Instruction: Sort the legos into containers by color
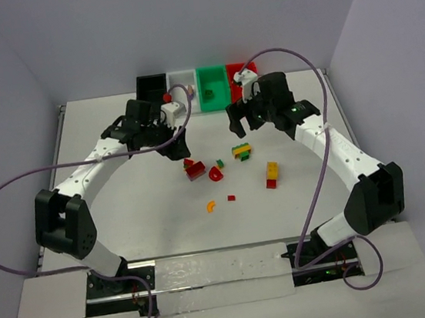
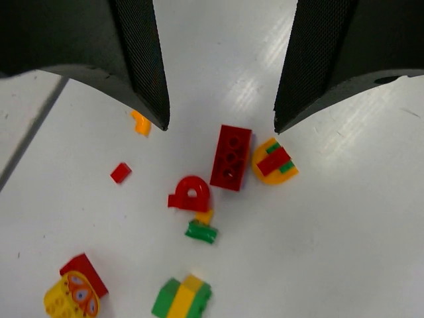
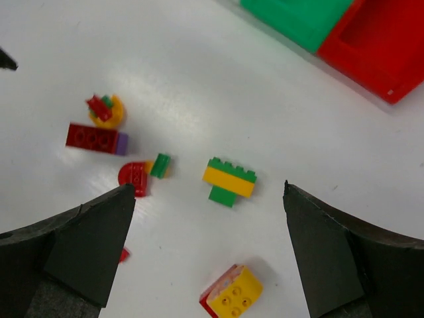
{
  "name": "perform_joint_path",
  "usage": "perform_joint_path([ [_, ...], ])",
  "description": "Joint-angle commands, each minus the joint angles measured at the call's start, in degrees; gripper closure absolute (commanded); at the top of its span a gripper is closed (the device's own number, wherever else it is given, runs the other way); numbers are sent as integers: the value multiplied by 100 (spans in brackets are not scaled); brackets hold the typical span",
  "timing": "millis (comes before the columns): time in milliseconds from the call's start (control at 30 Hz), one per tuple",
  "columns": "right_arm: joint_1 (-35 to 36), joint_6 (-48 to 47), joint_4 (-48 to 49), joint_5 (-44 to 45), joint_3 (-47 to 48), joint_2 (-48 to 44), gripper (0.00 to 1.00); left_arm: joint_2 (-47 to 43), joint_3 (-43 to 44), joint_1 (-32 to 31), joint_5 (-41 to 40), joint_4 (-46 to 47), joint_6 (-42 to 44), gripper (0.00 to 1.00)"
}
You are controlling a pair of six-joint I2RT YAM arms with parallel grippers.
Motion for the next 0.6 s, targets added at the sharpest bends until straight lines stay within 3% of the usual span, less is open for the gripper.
perform_joint_path([
  [0, 350, -1059, -375, -720, 252, -94, 0, -317, -205, 103, 297, -222, 159, 29],
  [267, 1851, -3713, -2300, -587, 1835, 1694, 6, -92, -213, 1748, 2911, -1001, 445, 15],
  [400, 2102, -4328, -2902, -795, 2759, 2716, 7, -251, -391, 1907, 2881, -976, 494, 14],
  [567, 2294, -4715, -3032, -653, 3228, 3402, 8, -559, -722, 1958, 2574, -586, 353, 14],
])
